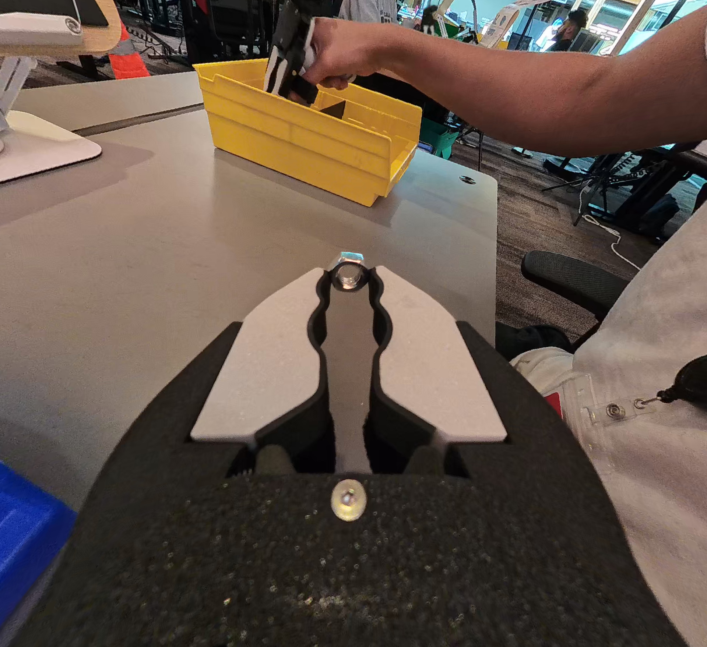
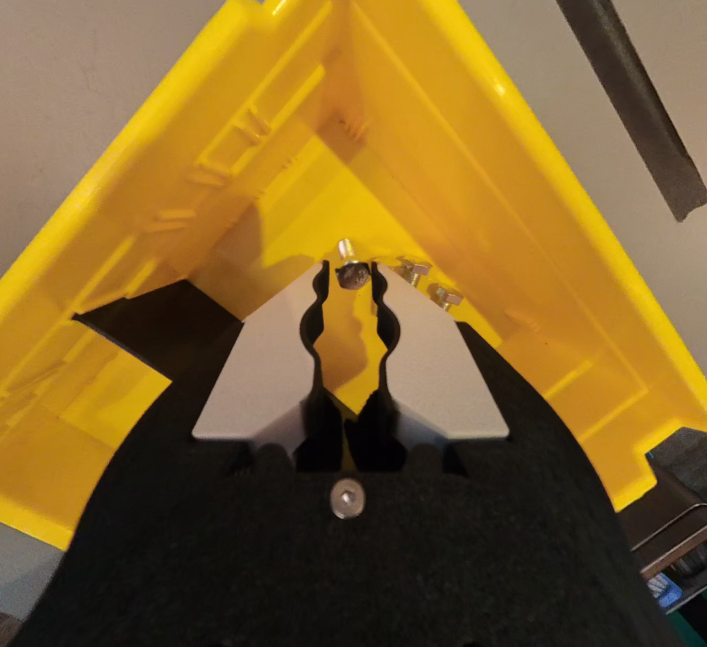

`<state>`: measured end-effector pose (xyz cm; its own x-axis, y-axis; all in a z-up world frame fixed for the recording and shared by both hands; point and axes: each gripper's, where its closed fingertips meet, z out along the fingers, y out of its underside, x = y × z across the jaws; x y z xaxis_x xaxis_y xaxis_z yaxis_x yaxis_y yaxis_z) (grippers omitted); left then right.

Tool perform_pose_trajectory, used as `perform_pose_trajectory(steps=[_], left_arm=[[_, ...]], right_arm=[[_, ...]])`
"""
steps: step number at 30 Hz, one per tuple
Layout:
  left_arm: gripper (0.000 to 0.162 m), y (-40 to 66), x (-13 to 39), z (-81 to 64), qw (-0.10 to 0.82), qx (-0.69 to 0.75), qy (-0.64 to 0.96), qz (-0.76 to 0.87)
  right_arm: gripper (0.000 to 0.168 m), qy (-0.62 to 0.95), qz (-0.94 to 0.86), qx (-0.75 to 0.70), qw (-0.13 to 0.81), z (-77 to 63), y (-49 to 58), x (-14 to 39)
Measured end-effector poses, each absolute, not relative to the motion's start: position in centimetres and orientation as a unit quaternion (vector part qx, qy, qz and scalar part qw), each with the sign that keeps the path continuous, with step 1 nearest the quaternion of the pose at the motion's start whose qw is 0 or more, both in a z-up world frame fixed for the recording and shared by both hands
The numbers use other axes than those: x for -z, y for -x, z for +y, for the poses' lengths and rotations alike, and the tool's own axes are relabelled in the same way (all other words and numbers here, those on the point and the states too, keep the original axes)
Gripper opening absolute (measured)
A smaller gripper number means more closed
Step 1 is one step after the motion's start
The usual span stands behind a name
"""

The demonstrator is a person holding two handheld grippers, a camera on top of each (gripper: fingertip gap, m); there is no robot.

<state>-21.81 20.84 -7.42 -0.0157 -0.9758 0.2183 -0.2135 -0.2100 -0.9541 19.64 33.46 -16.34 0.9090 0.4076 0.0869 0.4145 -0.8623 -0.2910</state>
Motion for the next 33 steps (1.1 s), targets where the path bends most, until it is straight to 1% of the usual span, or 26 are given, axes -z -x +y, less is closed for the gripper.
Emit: perform_pose_trajectory(steps=[4, 7, 9, 11, 14, 16, 17, 19, 21, 23, 25, 30, 33], left_arm=[[0.019, 21.7, 7.5, 20.9, 0.376, 0.505, 0.593, 0.502], [0.019, 21.7, 7.6, 21.0, 0.376, 0.503, 0.594, 0.503], [0.019, 21.7, 7.5, 21.0, 0.377, 0.504, 0.595, 0.501], [0.019, 21.8, 7.5, 21.2, 0.379, 0.504, 0.595, 0.498], [0.019, 21.8, 7.1, 21.3, 0.394, 0.503, 0.581, 0.504], [0.019, 21.8, 6.7, 21.2, 0.417, 0.493, 0.559, 0.520], [0.019, 21.7, 6.4, 21.0, 0.430, 0.487, 0.543, 0.532], [0.019, 21.6, 6.0, 20.5, 0.459, 0.474, 0.509, 0.553], [0.019, 21.5, 5.6, 20.0, 0.485, 0.460, 0.481, 0.568], [0.019, 21.4, 5.6, 19.6, 0.499, 0.445, 0.466, 0.579], [0.019, 21.3, 5.7, 19.2, 0.505, 0.437, 0.457, 0.588], [0.019, 21.2, 5.7, 19.0, 0.507, 0.436, 0.455, 0.588], [0.019, 21.2, 5.6, 18.9, 0.506, 0.438, 0.456, 0.587]], right_arm=[[0.015, 0.964, -0.210, 0.027, 0.162, 33.5, -20.6, 16.4], [0.021, 0.965, -0.190, 0.032, 0.177, 33.5, -21.6, 15.8], [0.025, 0.965, -0.160, 0.012, 0.206, 33.3, -21.1, 14.1], [0.029, 0.954, -0.124, -0.057, 0.268, 33.0, -17.7, 10.7], [0.034, 0.877, -0.137, -0.226, 0.401, 30.8, -6.2, 3.3], [0.034, 0.822, -0.155, -0.339, 0.431, 27.7, 2.6, 0.7], [0.040, 0.804, -0.145, -0.391, 0.423, 26.2, 6.6, 0.7], [0.053, 0.782, -0.122, -0.491, 0.364, 23.5, 13.3, 2.5], [0.056, 0.735, -0.085, -0.602, 0.300, 21.7, 17.9, 3.3], [0.055, 0.680, -0.049, -0.679, 0.272, 21.1, 19.9, 3.0], [0.053, 0.682, -0.044, -0.684, 0.255, 20.8, 20.8, 4.1], [0.053, 0.673, -0.055, -0.703, 0.225, 19.9, 22.2, 4.3], [0.047, 0.665, -0.055, -0.713, 0.217, 19.8, 22.7, 4.5]])
